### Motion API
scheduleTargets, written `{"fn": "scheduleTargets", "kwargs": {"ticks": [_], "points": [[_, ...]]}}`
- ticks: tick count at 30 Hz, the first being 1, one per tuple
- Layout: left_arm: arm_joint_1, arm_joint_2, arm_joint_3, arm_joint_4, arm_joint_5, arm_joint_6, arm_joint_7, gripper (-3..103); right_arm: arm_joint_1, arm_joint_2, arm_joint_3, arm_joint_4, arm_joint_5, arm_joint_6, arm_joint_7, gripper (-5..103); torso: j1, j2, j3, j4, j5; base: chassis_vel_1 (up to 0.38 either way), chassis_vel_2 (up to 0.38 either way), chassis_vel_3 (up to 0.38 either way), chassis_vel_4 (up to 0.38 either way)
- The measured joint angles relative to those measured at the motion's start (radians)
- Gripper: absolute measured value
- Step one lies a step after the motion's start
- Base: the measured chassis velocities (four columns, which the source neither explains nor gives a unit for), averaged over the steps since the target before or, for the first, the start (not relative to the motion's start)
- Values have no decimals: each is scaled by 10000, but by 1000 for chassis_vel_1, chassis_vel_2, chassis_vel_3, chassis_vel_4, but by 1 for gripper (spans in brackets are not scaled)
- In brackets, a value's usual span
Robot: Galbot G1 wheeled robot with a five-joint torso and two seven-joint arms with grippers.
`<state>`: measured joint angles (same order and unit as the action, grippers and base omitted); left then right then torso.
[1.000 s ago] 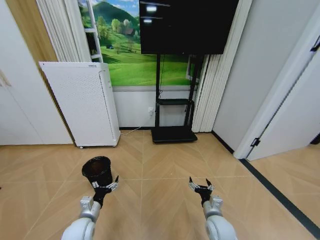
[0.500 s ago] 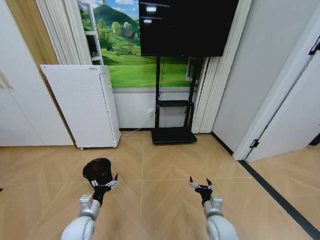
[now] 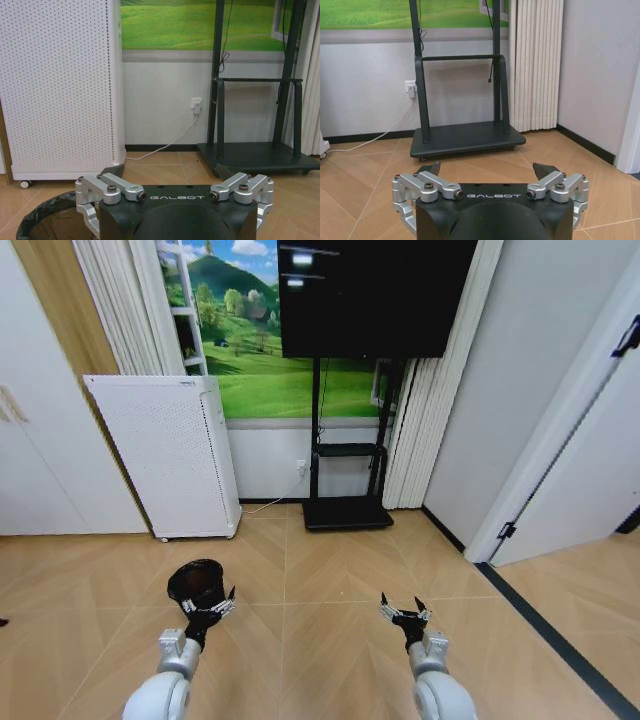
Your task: Pick up the trash bin and place the garbage on the floor into it.
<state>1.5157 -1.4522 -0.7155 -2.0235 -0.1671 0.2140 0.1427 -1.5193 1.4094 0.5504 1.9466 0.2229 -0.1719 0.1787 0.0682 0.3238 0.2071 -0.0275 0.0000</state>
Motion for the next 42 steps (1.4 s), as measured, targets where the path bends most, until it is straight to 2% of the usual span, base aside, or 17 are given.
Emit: {"fn": "scheduleTargets", "kwargs": {"ticks": [42], "points": [[-141,-85,-16,49,37,112,-188,100,81,-258,68,-191,235,71,-137,100,622,1730,1107,0,0,0,0,0,0]]}}
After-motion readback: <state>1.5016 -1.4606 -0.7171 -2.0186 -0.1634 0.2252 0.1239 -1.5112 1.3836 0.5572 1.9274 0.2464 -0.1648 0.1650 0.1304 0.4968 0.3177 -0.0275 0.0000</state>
